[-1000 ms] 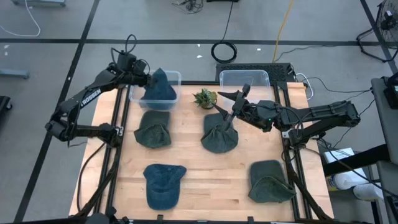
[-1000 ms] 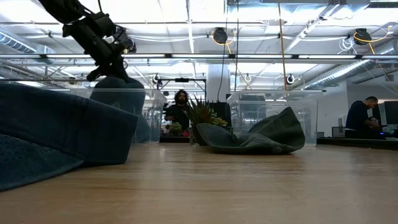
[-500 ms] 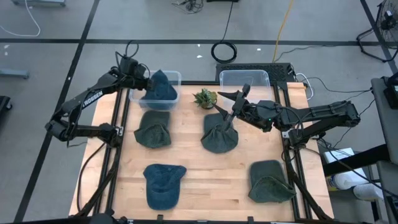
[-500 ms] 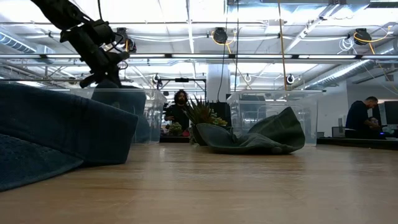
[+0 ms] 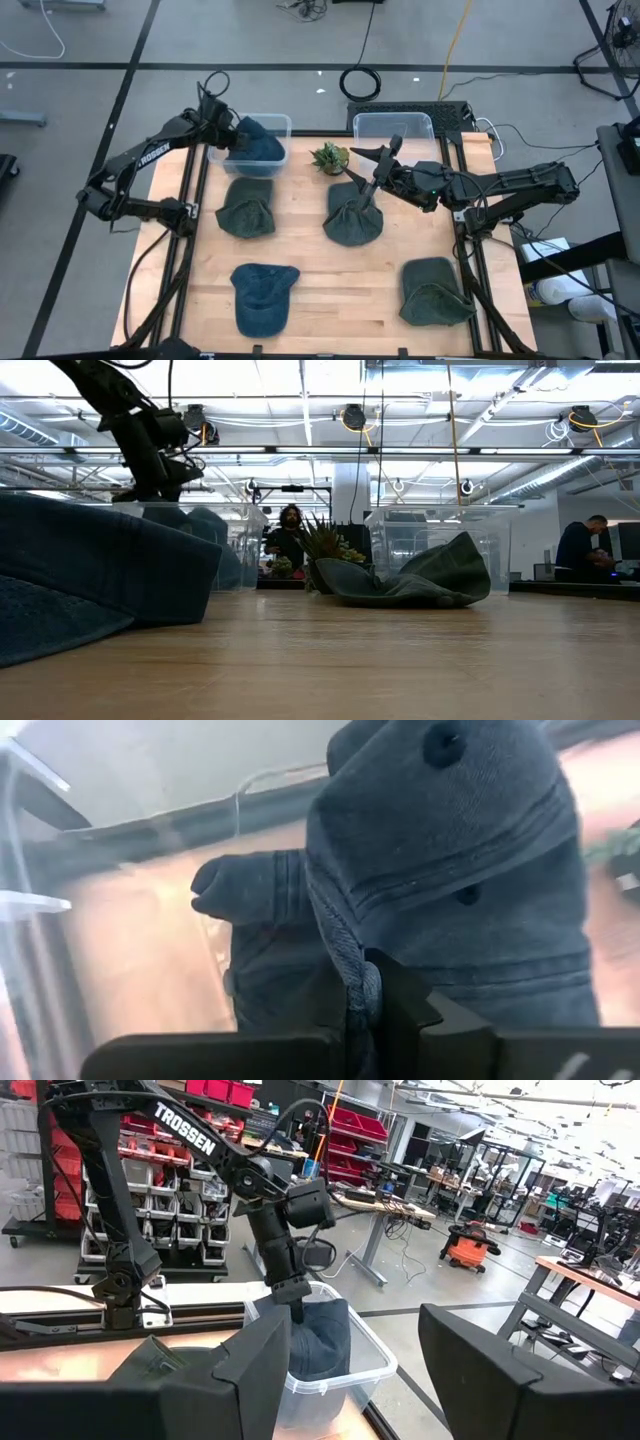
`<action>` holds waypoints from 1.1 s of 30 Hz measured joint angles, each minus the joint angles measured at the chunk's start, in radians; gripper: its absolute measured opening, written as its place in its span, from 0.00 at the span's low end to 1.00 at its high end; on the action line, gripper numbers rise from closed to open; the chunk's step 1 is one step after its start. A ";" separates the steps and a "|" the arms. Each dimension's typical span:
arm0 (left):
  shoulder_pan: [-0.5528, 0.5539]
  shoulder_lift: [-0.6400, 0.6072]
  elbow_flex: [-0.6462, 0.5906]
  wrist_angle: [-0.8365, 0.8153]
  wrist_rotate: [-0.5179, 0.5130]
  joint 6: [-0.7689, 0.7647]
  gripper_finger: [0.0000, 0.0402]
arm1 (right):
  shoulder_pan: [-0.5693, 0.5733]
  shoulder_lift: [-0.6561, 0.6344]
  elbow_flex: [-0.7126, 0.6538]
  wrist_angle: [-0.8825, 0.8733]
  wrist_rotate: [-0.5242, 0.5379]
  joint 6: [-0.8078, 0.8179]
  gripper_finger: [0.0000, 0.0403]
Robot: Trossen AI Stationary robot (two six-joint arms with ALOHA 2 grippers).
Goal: Pick & Place hat
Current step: Put the top blue cap into the left transparent bin
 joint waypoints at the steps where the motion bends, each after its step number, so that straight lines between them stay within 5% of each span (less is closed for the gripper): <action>1: -0.004 0.009 0.000 0.001 -0.006 0.000 0.06 | 0.000 0.000 0.000 0.000 0.000 0.000 0.52; 18: -0.079 0.105 0.001 0.007 -0.110 -0.047 0.06 | 0.004 -0.001 0.000 -0.038 0.002 0.010 0.52; 33: -0.078 -0.006 -0.001 0.005 -0.105 0.116 0.58 | 0.005 -0.001 0.000 -0.048 0.001 0.003 0.52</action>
